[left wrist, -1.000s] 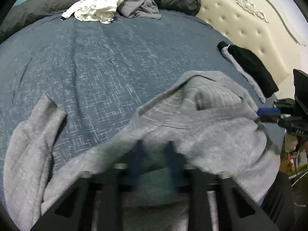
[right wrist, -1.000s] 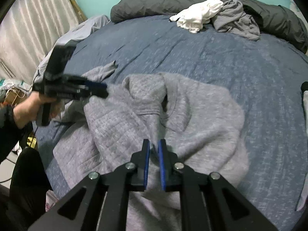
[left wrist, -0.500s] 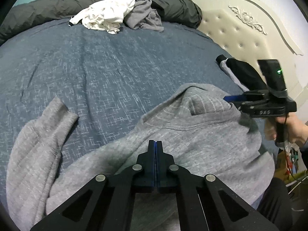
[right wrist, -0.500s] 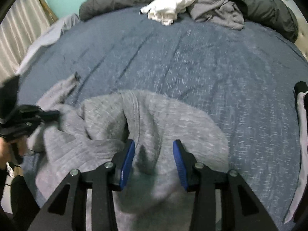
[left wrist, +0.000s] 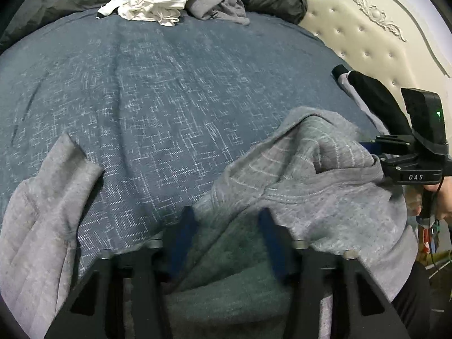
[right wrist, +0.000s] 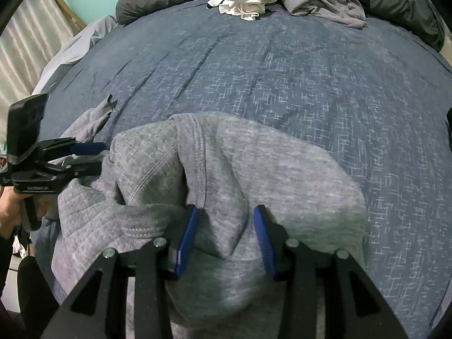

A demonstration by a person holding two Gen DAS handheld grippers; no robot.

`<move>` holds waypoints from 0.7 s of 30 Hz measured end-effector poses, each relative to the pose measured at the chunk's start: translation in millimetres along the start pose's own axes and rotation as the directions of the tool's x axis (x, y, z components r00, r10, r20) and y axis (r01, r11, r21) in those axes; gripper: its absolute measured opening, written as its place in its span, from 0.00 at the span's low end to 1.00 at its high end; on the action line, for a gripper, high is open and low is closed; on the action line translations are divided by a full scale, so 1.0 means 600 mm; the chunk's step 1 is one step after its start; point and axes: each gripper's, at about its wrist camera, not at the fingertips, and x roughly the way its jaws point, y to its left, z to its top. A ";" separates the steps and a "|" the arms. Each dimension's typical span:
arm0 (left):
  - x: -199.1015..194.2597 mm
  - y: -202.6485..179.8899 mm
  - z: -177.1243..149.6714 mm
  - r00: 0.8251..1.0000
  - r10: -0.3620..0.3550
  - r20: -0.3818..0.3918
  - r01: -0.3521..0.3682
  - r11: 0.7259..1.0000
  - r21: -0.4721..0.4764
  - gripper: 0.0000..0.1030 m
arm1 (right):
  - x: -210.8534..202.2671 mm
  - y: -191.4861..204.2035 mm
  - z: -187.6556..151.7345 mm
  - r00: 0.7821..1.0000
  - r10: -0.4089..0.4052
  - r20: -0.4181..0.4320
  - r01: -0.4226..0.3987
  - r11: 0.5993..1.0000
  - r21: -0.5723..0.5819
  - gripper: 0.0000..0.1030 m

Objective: Fold clothes

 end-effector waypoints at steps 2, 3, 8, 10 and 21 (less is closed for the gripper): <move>-0.001 -0.007 -0.003 1.000 0.009 0.004 -0.010 1.000 0.028 0.12 | 0.000 0.002 -0.002 1.000 0.009 0.013 -0.009 1.000 -0.011 0.40; -0.002 -0.010 -0.005 1.000 0.014 0.005 -0.014 0.999 0.041 0.09 | 0.000 0.004 -0.004 1.000 0.013 0.019 -0.012 1.000 -0.016 0.39; -0.026 -0.019 -0.010 0.999 0.026 0.035 -0.028 0.998 0.062 0.05 | -0.002 0.019 -0.006 0.999 -0.003 0.041 0.006 0.998 -0.069 0.04; -0.048 -0.021 -0.011 0.998 0.024 0.064 -0.028 0.998 0.056 0.05 | -0.017 0.022 -0.007 0.997 -0.008 0.083 0.013 0.998 -0.067 0.03; -0.217 -0.033 -0.005 0.964 0.045 0.261 -0.051 0.999 0.018 0.04 | -0.175 0.037 0.014 0.952 -0.009 0.305 0.031 0.997 -0.067 0.02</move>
